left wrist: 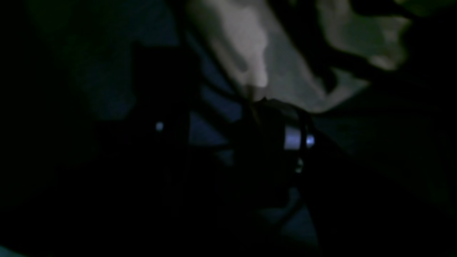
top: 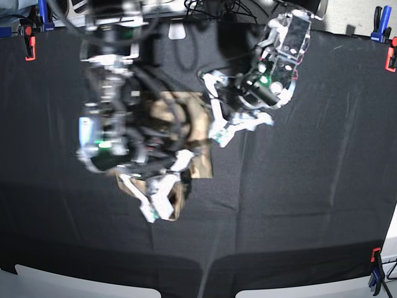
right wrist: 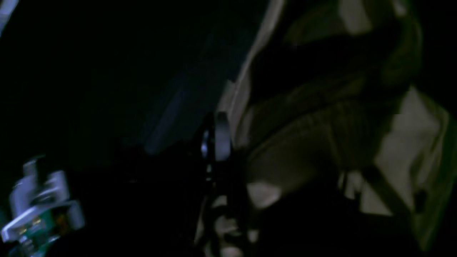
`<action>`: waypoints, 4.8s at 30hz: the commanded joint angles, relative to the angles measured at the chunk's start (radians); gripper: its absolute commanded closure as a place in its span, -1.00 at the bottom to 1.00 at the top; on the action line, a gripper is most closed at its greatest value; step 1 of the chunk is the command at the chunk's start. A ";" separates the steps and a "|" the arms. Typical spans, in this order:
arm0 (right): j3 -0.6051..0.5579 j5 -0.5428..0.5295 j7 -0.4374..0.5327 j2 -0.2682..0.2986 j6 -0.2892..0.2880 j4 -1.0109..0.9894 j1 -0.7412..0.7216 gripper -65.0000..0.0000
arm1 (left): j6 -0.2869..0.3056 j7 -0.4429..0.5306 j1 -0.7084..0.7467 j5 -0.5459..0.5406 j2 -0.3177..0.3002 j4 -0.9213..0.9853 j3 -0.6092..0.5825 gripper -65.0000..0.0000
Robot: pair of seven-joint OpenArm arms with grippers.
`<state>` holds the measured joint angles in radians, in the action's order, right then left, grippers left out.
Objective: Layout the t-shirt on the table in an organized manner, then fold the t-shirt properly
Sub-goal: 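Press and tuck the folded bundle with both grippers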
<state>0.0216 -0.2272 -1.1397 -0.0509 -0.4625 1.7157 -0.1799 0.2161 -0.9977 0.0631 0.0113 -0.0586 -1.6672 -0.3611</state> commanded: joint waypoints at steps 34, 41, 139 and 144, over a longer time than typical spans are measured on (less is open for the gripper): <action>-0.008 0.007 0.160 -0.106 0.000 0.017 -0.022 1.00 | -0.012 -0.021 -0.016 0.077 0.006 -0.062 -0.001 0.02; -0.008 0.007 0.159 -0.106 0.000 0.016 -0.022 1.00 | -0.298 -0.023 -0.016 0.374 0.005 -0.127 -0.001 0.02; 0.230 -0.278 0.059 0.261 -0.182 -0.116 0.164 -0.14 | -0.179 0.143 -0.149 -0.038 -0.169 0.112 -0.123 0.02; 0.366 -0.278 0.056 0.261 -0.212 -0.116 0.164 -0.14 | -0.179 0.040 -0.149 -0.038 -0.170 -0.085 -0.123 0.02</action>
<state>0.3878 -0.4904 -1.1004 0.2001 -0.6636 1.5795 0.0002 0.0341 -0.9787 -0.0647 -0.0257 -0.2359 -1.7290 -0.4866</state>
